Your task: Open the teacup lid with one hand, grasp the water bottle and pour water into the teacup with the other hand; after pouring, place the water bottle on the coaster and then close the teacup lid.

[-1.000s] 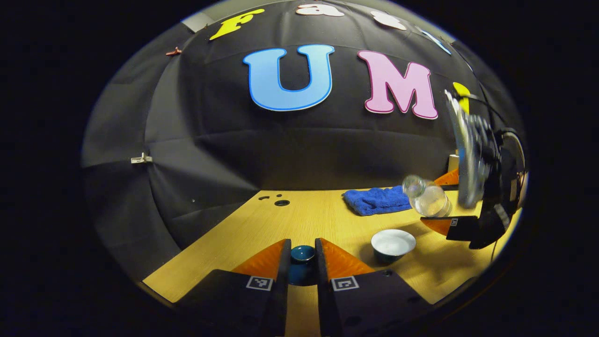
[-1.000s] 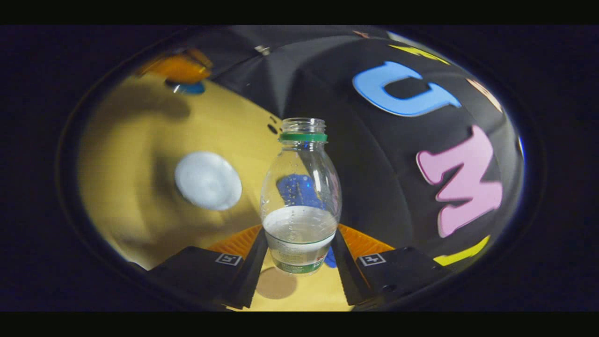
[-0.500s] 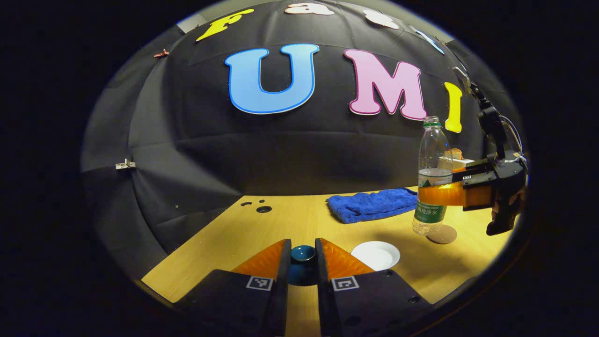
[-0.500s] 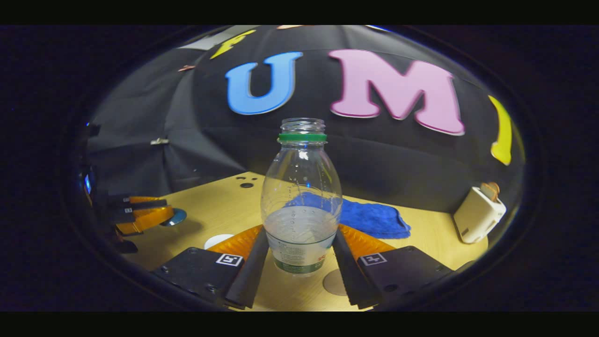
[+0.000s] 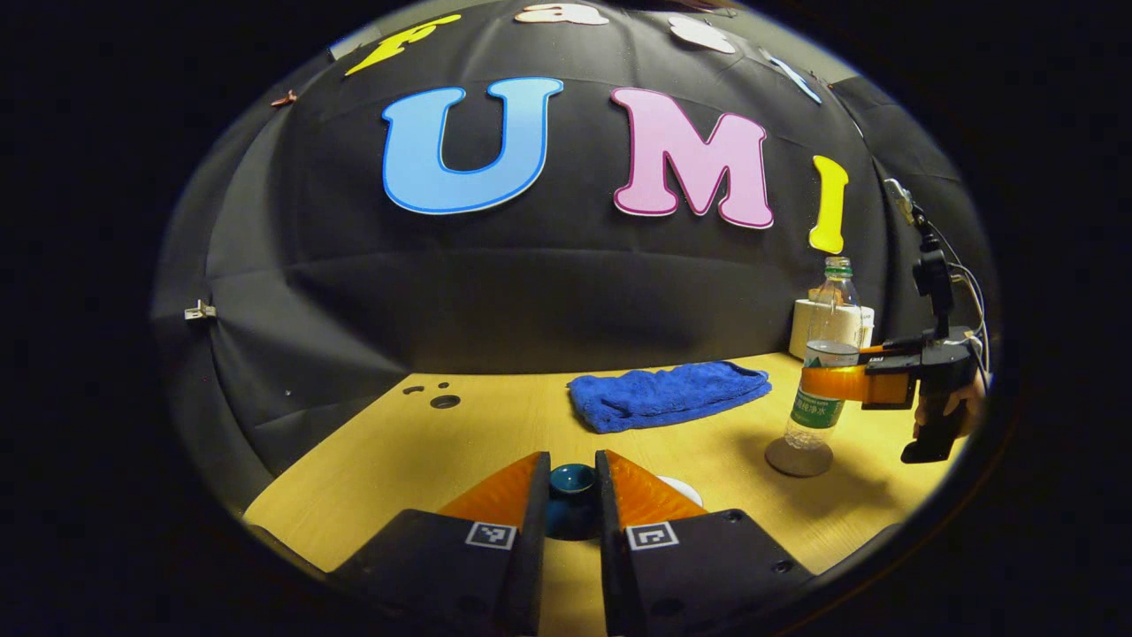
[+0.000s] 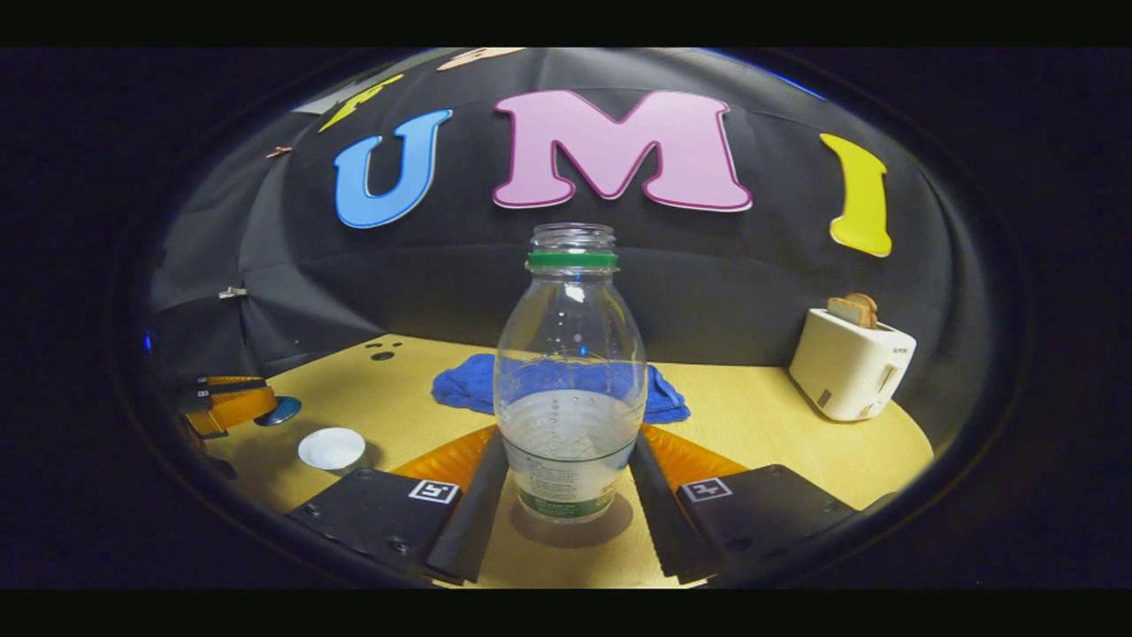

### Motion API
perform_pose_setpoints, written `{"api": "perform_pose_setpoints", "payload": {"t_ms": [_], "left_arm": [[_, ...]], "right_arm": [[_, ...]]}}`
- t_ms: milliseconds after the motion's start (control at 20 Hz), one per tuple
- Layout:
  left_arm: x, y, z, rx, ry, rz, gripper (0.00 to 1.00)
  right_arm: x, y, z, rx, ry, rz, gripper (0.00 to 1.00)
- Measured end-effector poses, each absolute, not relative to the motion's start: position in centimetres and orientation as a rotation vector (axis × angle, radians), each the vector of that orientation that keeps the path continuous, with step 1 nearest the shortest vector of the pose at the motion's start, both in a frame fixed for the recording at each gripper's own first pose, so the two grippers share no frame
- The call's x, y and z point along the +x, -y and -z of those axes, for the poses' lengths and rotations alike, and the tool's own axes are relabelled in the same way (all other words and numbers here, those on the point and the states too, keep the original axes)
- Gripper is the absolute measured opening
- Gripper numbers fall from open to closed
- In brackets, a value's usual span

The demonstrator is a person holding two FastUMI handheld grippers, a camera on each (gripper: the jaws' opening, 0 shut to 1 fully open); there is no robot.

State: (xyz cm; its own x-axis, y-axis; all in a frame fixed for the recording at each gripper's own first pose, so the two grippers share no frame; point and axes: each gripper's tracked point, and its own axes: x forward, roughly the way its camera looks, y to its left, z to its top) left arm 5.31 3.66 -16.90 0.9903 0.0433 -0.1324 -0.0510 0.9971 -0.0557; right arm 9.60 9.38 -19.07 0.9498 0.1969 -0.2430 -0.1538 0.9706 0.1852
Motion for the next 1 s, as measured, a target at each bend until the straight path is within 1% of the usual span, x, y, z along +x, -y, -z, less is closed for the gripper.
{"api": "perform_pose_setpoints", "payload": {"t_ms": [200,500,550,600,650,700,750,800,850,900,1000], "left_arm": [[6.1,-3.1,17.1,-0.055,-0.128,-0.034,0.31],[6.8,-2.4,17.4,-0.051,-0.132,-0.022,0.31],[6.9,-2.2,17.5,-0.049,-0.136,-0.016,0.27],[7.0,-1.9,17.6,-0.048,-0.139,-0.011,0.27],[7.1,-1.6,17.7,-0.050,-0.140,-0.004,0.31],[7.2,-1.3,17.7,-0.052,-0.141,0.003,0.31],[7.3,-1.0,17.8,-0.052,-0.144,0.009,0.31],[7.5,-0.7,18.0,-0.053,-0.147,0.014,0.27],[7.6,-0.4,18.0,-0.056,-0.150,0.019,0.27],[7.7,-0.1,18.3,-0.059,-0.151,0.024,0.31],[7.7,0.4,18.5,-0.060,-0.157,0.032,0.31]], "right_arm": [[9.8,-8.5,20.1,0.195,-0.272,-0.148,0.76],[10.0,-8.6,21.4,0.230,-0.302,-0.155,0.76],[10.0,-8.7,21.3,0.225,-0.297,-0.158,0.76],[10.0,-9.0,21.5,0.220,-0.299,-0.163,0.77],[9.9,-9.2,21.6,0.226,-0.306,-0.175,0.74],[9.6,-9.7,22.0,0.236,-0.323,-0.190,0.79],[9.2,-10.0,22.4,0.242,-0.340,-0.196,0.80],[9.0,-10.2,22.9,0.245,-0.350,-0.198,0.82],[8.7,-10.2,23.3,0.246,-0.358,-0.198,0.85],[8.2,-10.2,23.7,0.249,-0.367,-0.198,0.90],[7.2,-10.3,24.5,0.273,-0.391,-0.196,0.96]]}}
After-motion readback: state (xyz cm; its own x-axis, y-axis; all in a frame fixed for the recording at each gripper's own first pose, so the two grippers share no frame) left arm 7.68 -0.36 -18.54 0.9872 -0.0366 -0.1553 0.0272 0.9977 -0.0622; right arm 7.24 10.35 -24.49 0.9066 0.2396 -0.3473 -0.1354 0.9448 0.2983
